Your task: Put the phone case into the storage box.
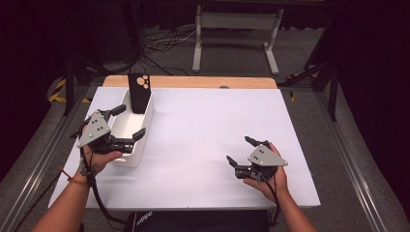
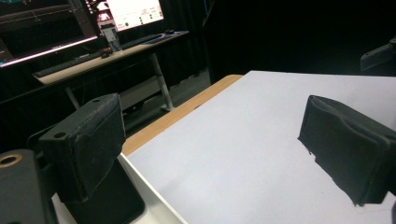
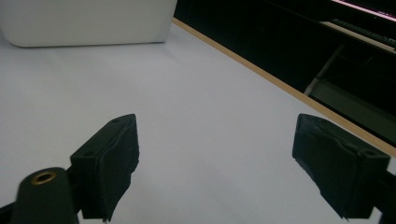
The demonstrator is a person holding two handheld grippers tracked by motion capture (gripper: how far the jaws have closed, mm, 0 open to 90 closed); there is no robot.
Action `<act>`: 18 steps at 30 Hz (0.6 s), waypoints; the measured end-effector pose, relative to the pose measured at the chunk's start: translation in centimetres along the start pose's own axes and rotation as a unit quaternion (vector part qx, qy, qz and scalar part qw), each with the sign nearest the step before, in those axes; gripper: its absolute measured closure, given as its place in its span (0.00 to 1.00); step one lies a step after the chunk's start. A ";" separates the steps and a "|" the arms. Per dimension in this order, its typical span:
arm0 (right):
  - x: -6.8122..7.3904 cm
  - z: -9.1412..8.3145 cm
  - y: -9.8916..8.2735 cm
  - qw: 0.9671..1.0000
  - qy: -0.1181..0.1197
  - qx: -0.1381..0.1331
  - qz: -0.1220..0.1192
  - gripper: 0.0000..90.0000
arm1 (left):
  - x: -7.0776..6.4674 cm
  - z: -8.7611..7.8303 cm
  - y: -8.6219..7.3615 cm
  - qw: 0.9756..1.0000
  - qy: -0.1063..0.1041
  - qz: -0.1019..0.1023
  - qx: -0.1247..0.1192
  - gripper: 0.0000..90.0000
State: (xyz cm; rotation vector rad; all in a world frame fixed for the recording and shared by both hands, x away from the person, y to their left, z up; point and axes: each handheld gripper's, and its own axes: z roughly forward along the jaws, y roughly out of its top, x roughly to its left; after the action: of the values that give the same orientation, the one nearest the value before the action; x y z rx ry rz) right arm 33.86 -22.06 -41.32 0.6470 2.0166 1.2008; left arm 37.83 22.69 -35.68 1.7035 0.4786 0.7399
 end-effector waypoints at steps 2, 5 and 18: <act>0.0 0.0 0.0 1.000 -0.001 0.000 0.000 0.17 | -0.2 -0.1 0.0 1.000 -0.002 0.002 0.001 0.08; 0.0 -0.1 0.0 1.000 -0.001 -0.001 0.001 0.17 | -0.7 -0.3 0.0 1.000 -0.006 0.004 0.000 0.08; 0.0 -0.4 0.3 1.000 0.000 -0.007 0.000 0.17 | -2.6 -0.2 -0.7 1.000 -0.009 0.020 0.007 0.10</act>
State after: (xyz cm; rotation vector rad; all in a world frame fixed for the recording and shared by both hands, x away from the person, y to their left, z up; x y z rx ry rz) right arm 33.54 -22.15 -40.93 0.6415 2.0061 1.2132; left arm 35.83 21.32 -36.90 1.7368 0.4387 0.7509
